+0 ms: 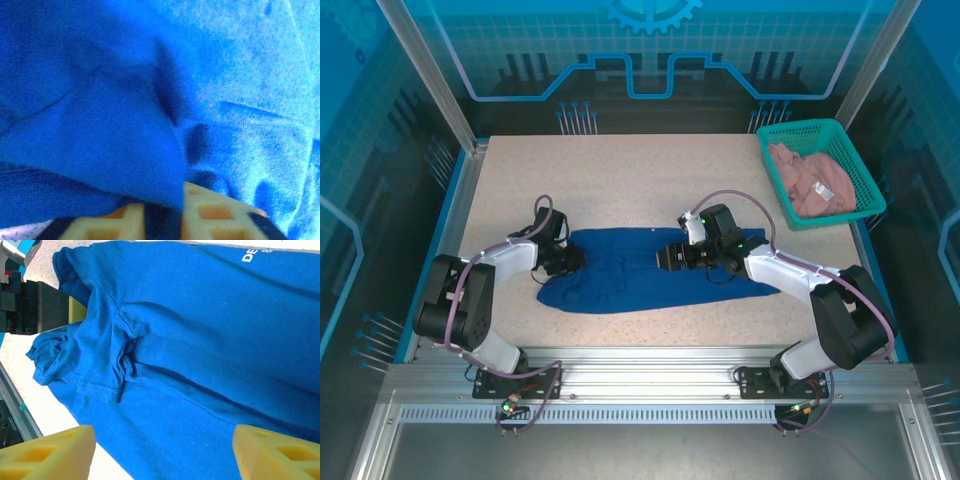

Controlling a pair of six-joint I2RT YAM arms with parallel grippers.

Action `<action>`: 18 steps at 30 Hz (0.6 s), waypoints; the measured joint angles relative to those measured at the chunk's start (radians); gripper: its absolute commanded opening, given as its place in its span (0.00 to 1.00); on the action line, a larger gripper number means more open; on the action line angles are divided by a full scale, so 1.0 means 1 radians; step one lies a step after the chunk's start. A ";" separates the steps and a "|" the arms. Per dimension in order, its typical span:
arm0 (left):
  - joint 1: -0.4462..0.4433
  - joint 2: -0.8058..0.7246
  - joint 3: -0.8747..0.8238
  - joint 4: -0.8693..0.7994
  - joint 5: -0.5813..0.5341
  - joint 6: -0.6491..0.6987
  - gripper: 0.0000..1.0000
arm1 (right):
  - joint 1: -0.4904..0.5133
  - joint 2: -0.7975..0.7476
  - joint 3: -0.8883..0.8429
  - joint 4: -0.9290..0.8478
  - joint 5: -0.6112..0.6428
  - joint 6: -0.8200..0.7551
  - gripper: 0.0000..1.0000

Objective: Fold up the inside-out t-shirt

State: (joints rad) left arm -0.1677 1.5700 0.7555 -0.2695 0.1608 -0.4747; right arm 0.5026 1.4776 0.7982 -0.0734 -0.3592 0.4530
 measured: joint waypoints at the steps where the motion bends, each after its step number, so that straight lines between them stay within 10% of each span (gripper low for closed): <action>1: 0.000 0.000 -0.005 0.010 0.005 0.000 0.07 | 0.000 0.000 0.000 0.000 0.002 0.000 0.74; 18: 0.132 -0.175 -0.121 0.075 0.016 -0.038 0.00 | -0.097 -0.034 0.022 -0.116 0.104 -0.035 0.74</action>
State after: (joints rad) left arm -0.0360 1.3945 0.6350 -0.1947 0.1768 -0.5129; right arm 0.4053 1.4437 0.8200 -0.1894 -0.2554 0.4175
